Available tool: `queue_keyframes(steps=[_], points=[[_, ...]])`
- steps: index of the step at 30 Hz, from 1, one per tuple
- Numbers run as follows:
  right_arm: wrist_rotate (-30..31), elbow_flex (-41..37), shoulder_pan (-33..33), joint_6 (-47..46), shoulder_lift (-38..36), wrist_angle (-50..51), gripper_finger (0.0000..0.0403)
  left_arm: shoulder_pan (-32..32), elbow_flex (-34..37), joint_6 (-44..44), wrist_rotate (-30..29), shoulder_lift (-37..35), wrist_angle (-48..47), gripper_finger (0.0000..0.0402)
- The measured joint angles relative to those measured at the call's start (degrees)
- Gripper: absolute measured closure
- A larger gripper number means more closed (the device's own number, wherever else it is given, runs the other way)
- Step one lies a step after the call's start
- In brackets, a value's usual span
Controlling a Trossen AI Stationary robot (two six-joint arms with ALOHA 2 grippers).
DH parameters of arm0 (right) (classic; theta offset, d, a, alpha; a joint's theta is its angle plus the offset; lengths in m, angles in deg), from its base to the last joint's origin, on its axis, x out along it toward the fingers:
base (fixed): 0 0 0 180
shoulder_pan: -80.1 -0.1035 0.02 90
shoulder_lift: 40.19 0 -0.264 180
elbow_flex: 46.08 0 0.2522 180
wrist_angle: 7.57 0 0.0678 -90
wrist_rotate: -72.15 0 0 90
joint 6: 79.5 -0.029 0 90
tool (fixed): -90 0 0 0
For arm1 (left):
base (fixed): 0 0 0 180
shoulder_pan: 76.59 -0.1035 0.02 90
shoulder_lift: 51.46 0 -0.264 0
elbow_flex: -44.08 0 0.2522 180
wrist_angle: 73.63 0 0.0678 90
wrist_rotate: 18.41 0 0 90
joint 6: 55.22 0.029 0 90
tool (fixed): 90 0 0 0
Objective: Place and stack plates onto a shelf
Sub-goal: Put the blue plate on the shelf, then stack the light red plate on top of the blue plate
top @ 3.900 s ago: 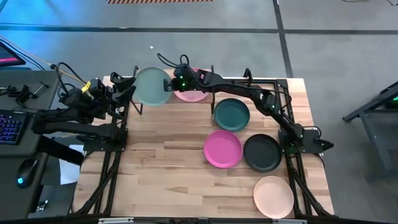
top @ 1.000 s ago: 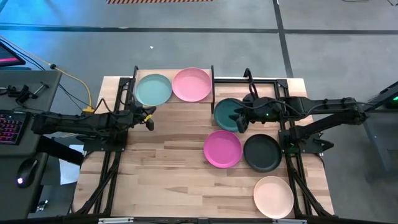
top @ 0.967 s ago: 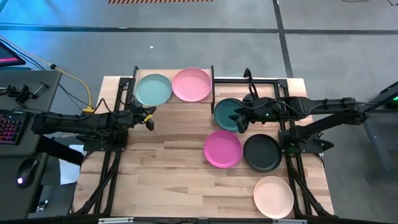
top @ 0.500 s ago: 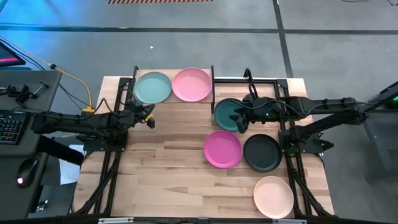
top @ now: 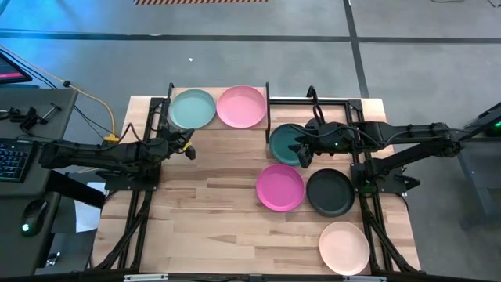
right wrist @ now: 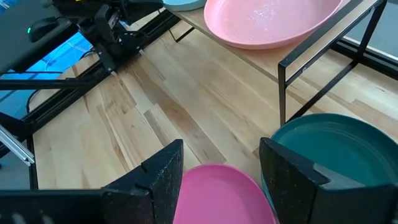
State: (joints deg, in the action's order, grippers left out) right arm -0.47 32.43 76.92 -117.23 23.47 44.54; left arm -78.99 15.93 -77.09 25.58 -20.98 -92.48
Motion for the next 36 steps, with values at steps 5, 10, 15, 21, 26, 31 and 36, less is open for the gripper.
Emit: queue_keyframes(steps=[5, 10, 15, 21, 26, 31, 36], points=[[-0.01, 0.0, 0.0, 0.55, 0.0, -0.46, 0.021, -0.22, -0.02, 3.01, 4.16, 0.0, 8.71, 0.0401], [-0.01, 0.0, 0.0, 1.18, 0.0, -0.46, 0.021, -0.22, -0.11, 6.38, 15.23, -0.55, 18.83, 0.0401], [-0.04, 0.0, -0.7, 3.24, 0.0, -0.46, 0.021, -0.17, -0.11, 2.41, 23.55, -0.52, 26.06, 0.0401], [-0.04, 0.0, -2.1, 3.78, 0.0, -0.3, 0.021, 0.19, -0.13, 1.03, 28.88, -0.55, 35.11, 0.0401], [-0.3, 0.0, -2.6, 5.11, -0.21, -0.13, 0.021, 0.73, -3.28, 3.91, 28.97, -0.31, 34.15, 0.0401], [-0.29, 0.0, -2.6, 5.72, -1.55, 0.18, 0.021, 1.11, -7.74, 6.34, 29.03, 0.95, 27.67, 0.0401], [-0.25, 0.0, -2.6, 5.85, -3.31, 0.22, 0.021, 1.11, -10.27, 6.64, 30.68, 1.4, 23.4, 0.0401]])
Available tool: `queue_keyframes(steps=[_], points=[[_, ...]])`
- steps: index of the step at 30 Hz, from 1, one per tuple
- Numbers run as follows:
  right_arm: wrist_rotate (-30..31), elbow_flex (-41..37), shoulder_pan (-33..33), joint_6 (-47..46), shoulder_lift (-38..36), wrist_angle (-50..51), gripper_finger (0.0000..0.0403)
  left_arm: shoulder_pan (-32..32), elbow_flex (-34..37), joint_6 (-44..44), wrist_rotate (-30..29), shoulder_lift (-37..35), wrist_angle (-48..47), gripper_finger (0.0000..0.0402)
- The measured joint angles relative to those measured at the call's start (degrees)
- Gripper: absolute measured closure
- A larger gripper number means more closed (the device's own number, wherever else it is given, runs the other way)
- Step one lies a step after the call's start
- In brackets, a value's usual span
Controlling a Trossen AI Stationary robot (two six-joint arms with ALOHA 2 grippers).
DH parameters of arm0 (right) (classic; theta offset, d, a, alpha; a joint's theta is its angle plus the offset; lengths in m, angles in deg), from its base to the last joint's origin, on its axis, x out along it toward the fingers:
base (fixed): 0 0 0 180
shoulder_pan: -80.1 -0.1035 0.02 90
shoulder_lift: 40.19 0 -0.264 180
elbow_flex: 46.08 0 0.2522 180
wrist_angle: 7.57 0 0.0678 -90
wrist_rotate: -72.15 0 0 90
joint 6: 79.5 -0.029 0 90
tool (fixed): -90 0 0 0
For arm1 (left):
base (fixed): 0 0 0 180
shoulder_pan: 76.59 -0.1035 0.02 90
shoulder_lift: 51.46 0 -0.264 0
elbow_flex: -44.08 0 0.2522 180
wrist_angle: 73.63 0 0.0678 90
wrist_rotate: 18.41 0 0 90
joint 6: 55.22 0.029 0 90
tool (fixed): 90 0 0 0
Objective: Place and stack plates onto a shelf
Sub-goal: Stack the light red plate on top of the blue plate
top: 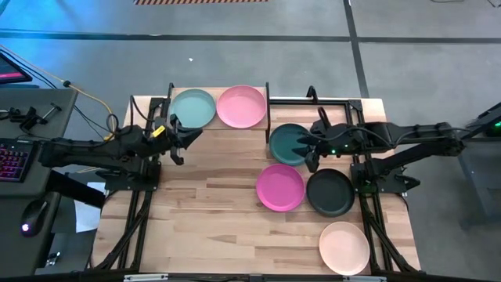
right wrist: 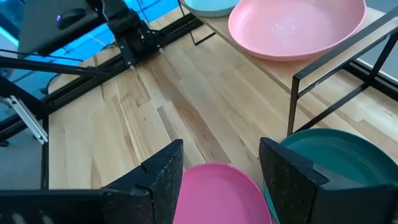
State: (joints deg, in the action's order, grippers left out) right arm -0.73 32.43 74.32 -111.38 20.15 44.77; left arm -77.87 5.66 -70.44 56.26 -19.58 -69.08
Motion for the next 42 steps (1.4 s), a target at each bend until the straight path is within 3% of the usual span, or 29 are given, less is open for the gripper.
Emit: queue_keyframes(steps=[22, 34, 42], points=[[0.02, 0.0, 0.0, 1.51, -0.86, 0.64, 0.021, -0.02, -0.5, 0.11, 1.73, 0.48, -0.11, 0.0394], [0.04, 0.0, 0.01, 0.87, -0.86, 0.65, 0.021, -0.02, -0.5, 0.46, 1.72, 0.48, -0.11, 0.0353], [0.07, 0.0, 0.01, 0.85, -0.86, 0.65, 0.021, -0.02, -3.59, -0.06, 5.86, 2.03, -5.77, 0.028]])
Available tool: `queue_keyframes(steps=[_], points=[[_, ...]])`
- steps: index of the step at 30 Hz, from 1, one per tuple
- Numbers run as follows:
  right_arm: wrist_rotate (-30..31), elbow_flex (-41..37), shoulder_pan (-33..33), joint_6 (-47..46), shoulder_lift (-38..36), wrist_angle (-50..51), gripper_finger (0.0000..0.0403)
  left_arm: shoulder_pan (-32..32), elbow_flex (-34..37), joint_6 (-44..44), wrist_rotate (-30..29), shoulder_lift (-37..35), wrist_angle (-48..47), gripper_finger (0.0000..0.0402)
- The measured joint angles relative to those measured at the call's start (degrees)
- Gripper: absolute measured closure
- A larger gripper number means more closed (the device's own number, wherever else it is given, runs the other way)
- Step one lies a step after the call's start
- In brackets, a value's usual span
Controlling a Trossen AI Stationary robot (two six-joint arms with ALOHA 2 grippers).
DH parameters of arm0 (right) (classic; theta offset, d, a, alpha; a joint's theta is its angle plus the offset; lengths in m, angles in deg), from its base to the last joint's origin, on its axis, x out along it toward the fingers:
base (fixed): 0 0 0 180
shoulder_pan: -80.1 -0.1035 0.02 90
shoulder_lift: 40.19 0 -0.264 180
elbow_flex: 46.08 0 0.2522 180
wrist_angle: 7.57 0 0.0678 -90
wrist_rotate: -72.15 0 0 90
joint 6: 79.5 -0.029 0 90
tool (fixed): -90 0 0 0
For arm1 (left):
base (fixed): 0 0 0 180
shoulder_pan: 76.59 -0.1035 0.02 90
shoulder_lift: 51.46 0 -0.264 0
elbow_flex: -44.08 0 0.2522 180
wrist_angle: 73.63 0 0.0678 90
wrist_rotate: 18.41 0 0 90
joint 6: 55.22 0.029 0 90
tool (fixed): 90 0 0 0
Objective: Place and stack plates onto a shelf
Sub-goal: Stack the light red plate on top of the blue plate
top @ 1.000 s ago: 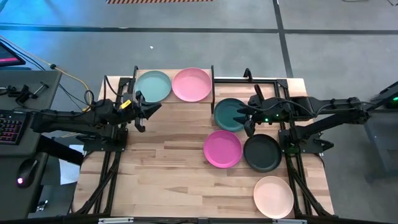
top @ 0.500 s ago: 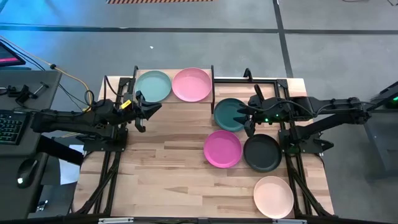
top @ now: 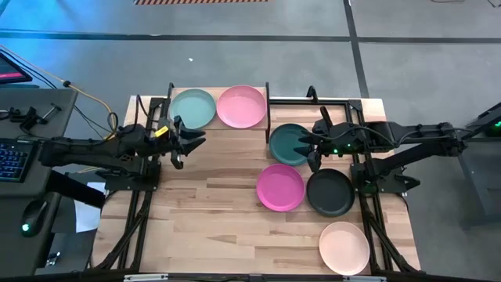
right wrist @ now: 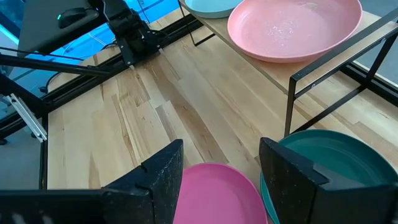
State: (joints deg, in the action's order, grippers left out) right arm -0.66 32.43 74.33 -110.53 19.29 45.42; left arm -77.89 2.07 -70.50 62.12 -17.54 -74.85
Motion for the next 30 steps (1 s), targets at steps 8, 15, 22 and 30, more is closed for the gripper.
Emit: queue_keyframes(steps=[8, 15, 22, 30], points=[[-1.14, 0.0, -0.01, 1.57, 0.02, -0.28, 0.021, 0.0, -10.73, 5.55, 0.14, 4.4, -15.67, 0.0214], [-0.37, -0.29, -2.31, 2.85, 0.0, -0.19, 0.021, 0.0, -12.7, 6.17, 0.14, 3.96, -15.95, 0.0208], [0.48, -16.33, -8.82, -6.35, -6.79, -13.48, 0.021, 0.0, -12.72, 3.47, -0.24, 3.85, -15.74, 0.021], [-0.19, -25.29, -10.15, -8.83, -12.71, -29.68, 0.021, 0.0, -12.72, 3.51, -3.98, 4.24, -15.68, 0.0211]])
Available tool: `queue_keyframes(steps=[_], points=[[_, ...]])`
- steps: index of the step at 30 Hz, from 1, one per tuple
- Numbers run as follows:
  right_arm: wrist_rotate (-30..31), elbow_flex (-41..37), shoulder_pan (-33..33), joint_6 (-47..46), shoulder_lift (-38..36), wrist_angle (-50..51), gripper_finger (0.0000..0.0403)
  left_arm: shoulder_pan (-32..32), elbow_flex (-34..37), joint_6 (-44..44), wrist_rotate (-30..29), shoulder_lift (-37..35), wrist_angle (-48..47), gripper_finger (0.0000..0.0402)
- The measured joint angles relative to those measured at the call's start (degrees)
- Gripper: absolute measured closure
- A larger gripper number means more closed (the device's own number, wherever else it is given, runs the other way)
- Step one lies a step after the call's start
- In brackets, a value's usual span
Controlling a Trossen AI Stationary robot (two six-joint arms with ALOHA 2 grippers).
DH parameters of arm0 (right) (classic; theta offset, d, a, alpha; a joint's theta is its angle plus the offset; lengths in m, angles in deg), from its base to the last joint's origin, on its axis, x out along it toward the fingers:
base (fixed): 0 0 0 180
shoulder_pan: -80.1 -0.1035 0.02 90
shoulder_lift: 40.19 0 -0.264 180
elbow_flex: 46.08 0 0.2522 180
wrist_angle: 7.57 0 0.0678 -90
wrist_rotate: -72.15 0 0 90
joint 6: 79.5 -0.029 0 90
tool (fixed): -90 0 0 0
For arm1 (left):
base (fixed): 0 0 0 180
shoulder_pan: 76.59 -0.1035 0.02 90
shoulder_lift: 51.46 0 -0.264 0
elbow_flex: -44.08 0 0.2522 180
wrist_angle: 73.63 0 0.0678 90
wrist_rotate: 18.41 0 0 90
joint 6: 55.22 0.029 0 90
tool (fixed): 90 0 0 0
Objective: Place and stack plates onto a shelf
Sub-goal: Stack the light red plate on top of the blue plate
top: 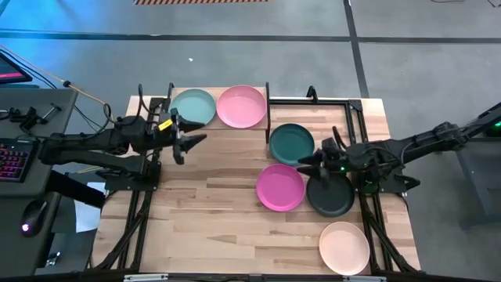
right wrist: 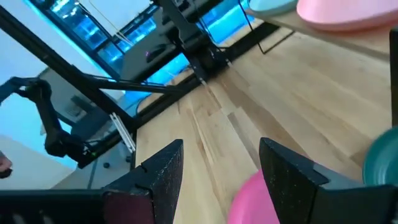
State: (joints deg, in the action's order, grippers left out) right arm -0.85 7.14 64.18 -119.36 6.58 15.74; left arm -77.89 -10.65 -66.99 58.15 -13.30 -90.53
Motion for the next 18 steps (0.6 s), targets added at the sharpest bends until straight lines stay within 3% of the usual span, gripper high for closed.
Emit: queue_keyframes(steps=[7, 12, 15, 18], points=[[-1.19, 0.0, 0.17, 11.29, 0.1, -3.75, 0.021, 0.0, 0.0, -0.04, -0.43, 0.0, -0.03, 0.0211], [-1.11, 0.12, 0.94, 9.79, 0.24, -8.03, 0.021, -0.02, 0.0, -0.04, -0.43, 0.0, -0.04, 0.0212], [-4.29, 3.79, 0.66, 4.63, 3.07, -1.87, 0.021, 0.0, 0.0, -0.04, -0.42, 0.0, -0.07, 0.0212], [-11.28, 10.64, -1.35, -1.08, 9.02, 13.12, 0.021, 0.0, 0.0, -0.11, -0.41, 0.0, -0.02, 0.0212]])
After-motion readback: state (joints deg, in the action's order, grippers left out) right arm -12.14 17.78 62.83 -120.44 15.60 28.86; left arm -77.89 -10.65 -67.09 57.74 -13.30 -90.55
